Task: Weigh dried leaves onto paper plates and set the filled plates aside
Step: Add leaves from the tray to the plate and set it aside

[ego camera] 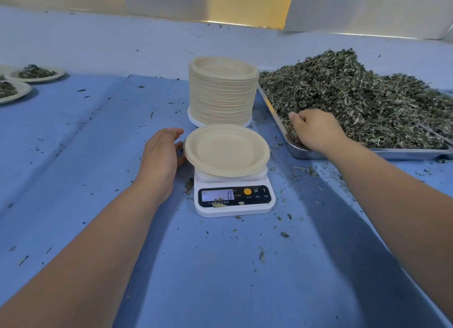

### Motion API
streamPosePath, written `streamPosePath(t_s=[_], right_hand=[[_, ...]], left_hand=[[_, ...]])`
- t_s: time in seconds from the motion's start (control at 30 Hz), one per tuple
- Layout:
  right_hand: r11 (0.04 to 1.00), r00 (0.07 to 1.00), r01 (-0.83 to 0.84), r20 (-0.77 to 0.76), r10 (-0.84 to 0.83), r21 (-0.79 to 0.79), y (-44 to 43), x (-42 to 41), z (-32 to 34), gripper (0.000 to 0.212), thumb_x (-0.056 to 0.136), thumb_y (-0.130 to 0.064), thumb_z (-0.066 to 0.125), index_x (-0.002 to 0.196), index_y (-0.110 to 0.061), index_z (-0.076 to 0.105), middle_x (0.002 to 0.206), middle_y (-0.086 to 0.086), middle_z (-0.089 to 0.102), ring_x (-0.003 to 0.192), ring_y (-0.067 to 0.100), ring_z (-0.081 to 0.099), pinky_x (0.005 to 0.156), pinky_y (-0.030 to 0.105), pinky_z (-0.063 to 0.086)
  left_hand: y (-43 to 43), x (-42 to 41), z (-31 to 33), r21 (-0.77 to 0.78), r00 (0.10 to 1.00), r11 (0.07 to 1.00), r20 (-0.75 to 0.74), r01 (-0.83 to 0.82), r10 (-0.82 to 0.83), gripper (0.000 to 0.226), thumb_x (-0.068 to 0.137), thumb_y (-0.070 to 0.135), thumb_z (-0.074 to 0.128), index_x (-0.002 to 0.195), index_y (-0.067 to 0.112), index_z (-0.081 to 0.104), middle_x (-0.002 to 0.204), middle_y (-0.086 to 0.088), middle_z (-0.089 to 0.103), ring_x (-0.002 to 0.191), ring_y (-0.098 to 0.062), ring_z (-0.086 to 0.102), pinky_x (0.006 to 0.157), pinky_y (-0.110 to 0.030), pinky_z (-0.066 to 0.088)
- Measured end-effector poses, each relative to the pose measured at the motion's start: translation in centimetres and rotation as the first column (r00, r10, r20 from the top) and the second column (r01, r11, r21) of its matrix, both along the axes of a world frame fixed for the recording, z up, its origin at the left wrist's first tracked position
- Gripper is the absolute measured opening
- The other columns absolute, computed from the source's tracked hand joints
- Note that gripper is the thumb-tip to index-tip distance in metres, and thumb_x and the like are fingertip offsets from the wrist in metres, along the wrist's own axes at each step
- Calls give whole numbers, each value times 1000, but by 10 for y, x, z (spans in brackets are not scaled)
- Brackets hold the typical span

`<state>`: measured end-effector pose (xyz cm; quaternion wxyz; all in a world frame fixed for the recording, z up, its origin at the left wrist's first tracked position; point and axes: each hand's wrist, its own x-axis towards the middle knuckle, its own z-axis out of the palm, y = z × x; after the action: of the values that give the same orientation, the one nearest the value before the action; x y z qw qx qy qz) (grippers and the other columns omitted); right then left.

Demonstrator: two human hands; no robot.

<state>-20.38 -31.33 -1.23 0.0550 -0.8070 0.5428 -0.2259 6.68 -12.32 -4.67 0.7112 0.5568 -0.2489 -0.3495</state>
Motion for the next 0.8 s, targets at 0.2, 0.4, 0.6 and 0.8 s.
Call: streamPosePath(t_s=[0.2, 0.4, 0.6, 0.8], right_hand=[[999, 1000, 1, 6, -1, -44, -1, -4, 2, 54, 107, -47, 33, 66, -14, 40, 58, 8, 44, 52, 25, 40, 51, 33, 30], [997, 999, 9, 34, -6, -81, -5, -8, 4, 55, 107, -48, 34, 64, -14, 41, 56, 5, 45, 51, 23, 42, 50, 31, 29], [998, 1000, -5, 5, 6, -70, -6, -11, 1, 55, 107, -50, 32, 66, -14, 43, 59, 8, 48, 54, 27, 46, 50, 32, 31], [997, 1000, -8, -17, 7, -81, -7, -11, 11, 55, 107, -48, 31, 67, -14, 43, 60, 7, 47, 55, 24, 44, 51, 31, 30]], left_hand=[[0, -1, 0, 5, 1000, 1000, 14, 7, -7, 20, 103, 26, 48, 104, 25, 68, 123, 9, 62, 115, -10, 64, 77, -24, 55], [1, -2, 0, 8, 999, 1000, 33, 14, -14, 20, 103, 25, 49, 104, 23, 68, 128, 3, 62, 113, -15, 67, 79, -27, 55], [2, -3, 2, 23, 999, 1000, 35, 6, -7, 20, 102, 25, 49, 104, 24, 69, 126, 4, 64, 113, -15, 67, 80, -27, 55], [3, -4, 3, 36, 999, 999, 42, 8, -9, 20, 104, 25, 48, 105, 24, 68, 127, 5, 63, 108, -11, 67, 79, -25, 54]])
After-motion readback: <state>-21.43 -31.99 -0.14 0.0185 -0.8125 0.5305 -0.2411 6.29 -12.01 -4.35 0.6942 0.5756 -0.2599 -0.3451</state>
